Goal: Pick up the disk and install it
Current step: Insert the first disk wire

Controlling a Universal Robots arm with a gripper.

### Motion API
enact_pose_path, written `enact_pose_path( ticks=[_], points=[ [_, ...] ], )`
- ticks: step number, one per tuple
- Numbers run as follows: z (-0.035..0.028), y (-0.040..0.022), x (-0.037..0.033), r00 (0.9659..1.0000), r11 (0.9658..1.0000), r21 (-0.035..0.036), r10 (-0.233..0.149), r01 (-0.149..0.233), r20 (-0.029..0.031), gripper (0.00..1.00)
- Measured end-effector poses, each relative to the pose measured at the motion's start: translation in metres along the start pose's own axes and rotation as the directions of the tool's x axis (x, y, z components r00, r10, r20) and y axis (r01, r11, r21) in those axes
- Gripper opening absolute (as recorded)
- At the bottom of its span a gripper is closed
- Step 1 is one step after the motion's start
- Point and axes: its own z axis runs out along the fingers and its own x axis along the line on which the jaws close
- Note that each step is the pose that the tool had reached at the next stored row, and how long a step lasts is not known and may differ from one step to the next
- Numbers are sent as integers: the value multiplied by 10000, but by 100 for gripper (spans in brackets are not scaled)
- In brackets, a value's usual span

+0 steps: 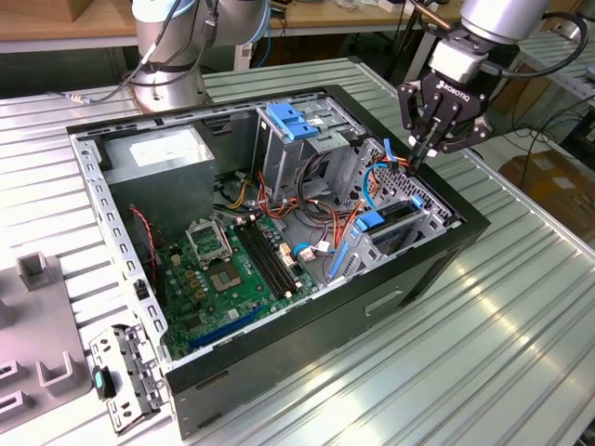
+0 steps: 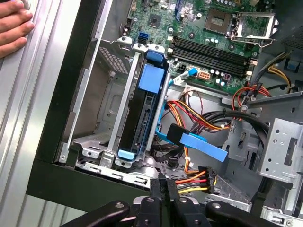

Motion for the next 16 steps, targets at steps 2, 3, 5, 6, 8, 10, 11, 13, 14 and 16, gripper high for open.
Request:
enact_pose_path(
  ticks=[2,3,5,6,8,10,11,13,14,16],
  points=[
    [0,0,0,10000,10000,0,1,-1,0,17],
    [0,0,0,10000,10000,0,14,-14,0,17],
    [1,0,0,9995,9995,-6,320,-320,13,17],
    [1,0,0,9980,9980,-12,627,-627,24,17],
    [3,50,-14,9975,9975,-14,703,-703,28,17],
    [5,83,-23,9974,9974,-14,725,-725,29,17],
    [5,106,-30,9972,9973,-15,741,-741,30,17],
    [7,138,-38,9969,9969,-15,782,-782,31,17],
    [7,141,-38,9969,9969,-15,788,-788,32,17],
    [6,141,-39,9965,9965,-16,834,-834,32,17]
  ],
)
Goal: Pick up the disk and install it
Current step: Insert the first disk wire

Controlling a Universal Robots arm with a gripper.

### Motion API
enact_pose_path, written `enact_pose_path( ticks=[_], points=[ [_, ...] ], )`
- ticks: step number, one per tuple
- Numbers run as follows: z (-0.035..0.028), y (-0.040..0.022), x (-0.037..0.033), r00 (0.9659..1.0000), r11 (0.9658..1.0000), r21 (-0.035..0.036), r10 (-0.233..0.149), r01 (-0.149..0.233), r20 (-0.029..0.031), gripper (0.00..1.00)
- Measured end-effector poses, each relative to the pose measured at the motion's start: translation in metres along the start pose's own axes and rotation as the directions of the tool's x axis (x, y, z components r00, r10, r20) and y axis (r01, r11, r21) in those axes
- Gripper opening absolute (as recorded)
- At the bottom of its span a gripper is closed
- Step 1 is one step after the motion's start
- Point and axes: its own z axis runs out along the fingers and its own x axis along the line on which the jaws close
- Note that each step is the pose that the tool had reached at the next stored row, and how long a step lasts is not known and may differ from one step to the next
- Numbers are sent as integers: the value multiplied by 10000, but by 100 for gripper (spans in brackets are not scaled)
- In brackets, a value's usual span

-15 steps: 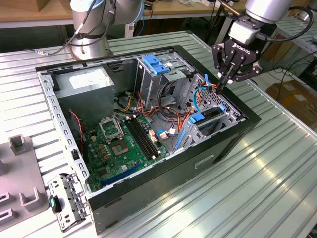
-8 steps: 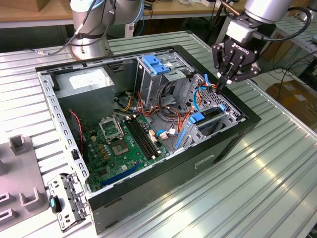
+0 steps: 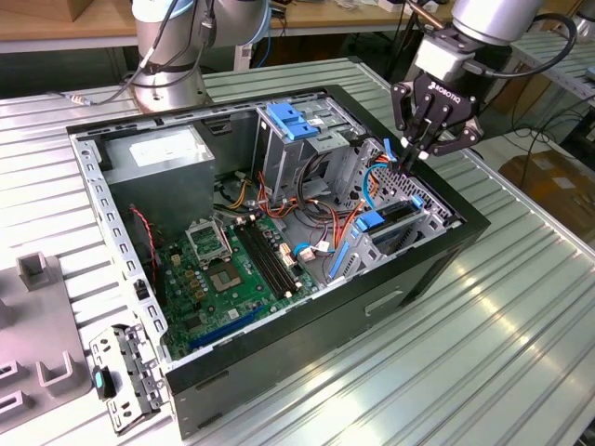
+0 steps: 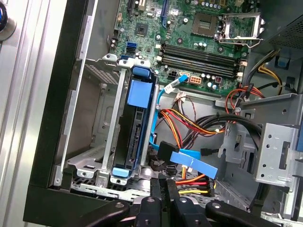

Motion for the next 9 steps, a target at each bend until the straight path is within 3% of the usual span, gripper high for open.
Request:
enact_pose_path(
  ticks=[9],
  points=[
    [0,0,0,10000,10000,-1,46,-46,2,17]
  ],
)
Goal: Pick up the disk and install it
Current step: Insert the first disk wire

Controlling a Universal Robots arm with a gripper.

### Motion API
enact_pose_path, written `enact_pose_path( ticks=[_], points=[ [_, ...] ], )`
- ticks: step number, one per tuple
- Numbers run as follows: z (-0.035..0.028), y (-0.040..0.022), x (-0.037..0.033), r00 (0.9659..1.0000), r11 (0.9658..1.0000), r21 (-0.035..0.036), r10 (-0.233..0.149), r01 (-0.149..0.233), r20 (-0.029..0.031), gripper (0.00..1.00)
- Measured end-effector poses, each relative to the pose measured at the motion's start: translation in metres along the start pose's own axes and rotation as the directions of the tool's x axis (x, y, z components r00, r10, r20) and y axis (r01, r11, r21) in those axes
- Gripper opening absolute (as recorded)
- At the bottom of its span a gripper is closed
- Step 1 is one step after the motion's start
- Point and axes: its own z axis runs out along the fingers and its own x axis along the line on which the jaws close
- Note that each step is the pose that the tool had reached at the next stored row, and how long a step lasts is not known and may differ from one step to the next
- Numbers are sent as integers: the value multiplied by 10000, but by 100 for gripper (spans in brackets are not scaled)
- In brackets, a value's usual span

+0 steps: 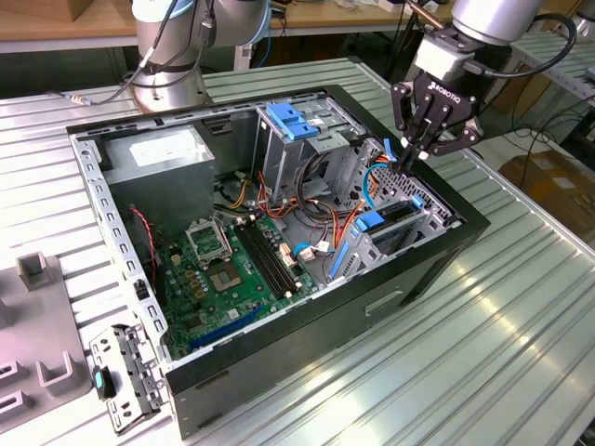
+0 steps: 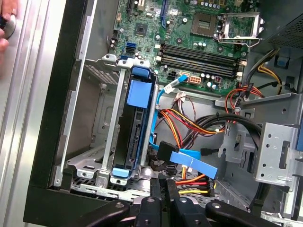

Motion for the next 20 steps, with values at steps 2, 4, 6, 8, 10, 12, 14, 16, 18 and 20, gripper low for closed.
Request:
enact_pose_path(
  ticks=[2,4,6,8,10,12,14,16,18,20],
  points=[
    [0,0,0,10000,10000,0,2,-2,1,17],
    [1,1,0,10000,10000,0,30,-30,0,17],
    [9,2,-1,9998,9998,-4,220,-220,10,17],
    [19,6,0,9993,9993,-7,362,-362,14,17],
    [26,53,28,9993,9993,-3,364,-364,36,17],
    [35,96,88,9993,9993,3,362,-362,70,17],
    [52,134,185,9993,9993,3,362,-362,70,17],
    [83,150,201,9992,9993,4,386,-386,72,17],
    [130,149,201,9982,9982,2,599,-599,78,17],
    [171,168,196,9975,9976,-1,699,-699,76,17]
  ],
)
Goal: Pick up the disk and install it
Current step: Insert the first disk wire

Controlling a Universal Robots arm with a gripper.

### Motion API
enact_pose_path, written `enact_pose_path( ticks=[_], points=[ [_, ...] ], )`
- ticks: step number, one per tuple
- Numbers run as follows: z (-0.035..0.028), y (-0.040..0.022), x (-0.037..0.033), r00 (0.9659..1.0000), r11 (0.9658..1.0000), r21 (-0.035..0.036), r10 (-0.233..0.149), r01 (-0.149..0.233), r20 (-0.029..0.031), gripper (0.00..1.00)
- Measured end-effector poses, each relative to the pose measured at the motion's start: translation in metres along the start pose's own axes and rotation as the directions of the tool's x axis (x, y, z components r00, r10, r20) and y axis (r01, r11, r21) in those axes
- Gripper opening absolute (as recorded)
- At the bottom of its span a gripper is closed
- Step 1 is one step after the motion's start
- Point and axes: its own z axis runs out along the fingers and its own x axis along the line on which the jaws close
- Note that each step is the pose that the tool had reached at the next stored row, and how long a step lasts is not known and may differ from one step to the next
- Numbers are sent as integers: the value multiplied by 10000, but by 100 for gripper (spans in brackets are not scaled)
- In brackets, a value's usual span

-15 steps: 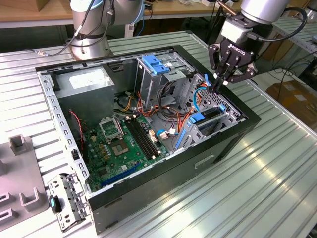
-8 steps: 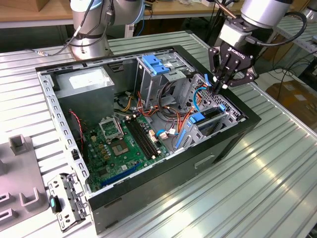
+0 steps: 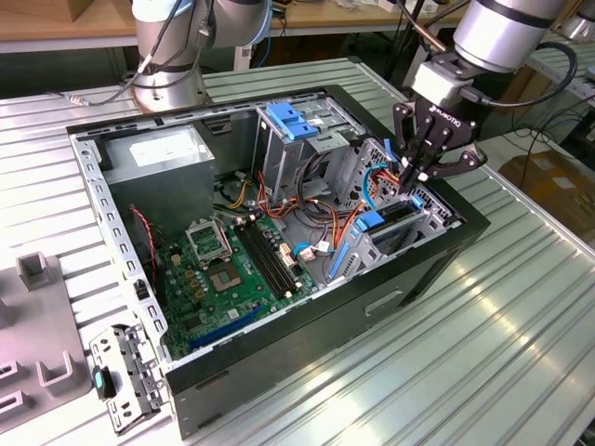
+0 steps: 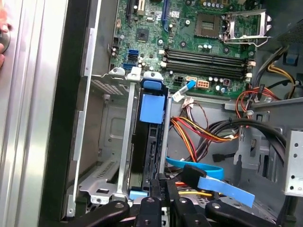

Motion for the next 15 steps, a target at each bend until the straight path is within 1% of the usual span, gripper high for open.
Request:
enact_pose_path(
  ticks=[2,4,6,9,15],
  points=[
    [26,39,-4,10000,10000,0,6,-6,4,17],
    [45,64,-7,10000,10000,0,33,-33,3,17],
    [48,88,-10,10000,10000,1,59,-59,4,17],
    [45,98,-6,10000,10000,25,86,-87,2,17],
    [47,105,67,9996,9996,20,297,-297,11,17]
  ],
)
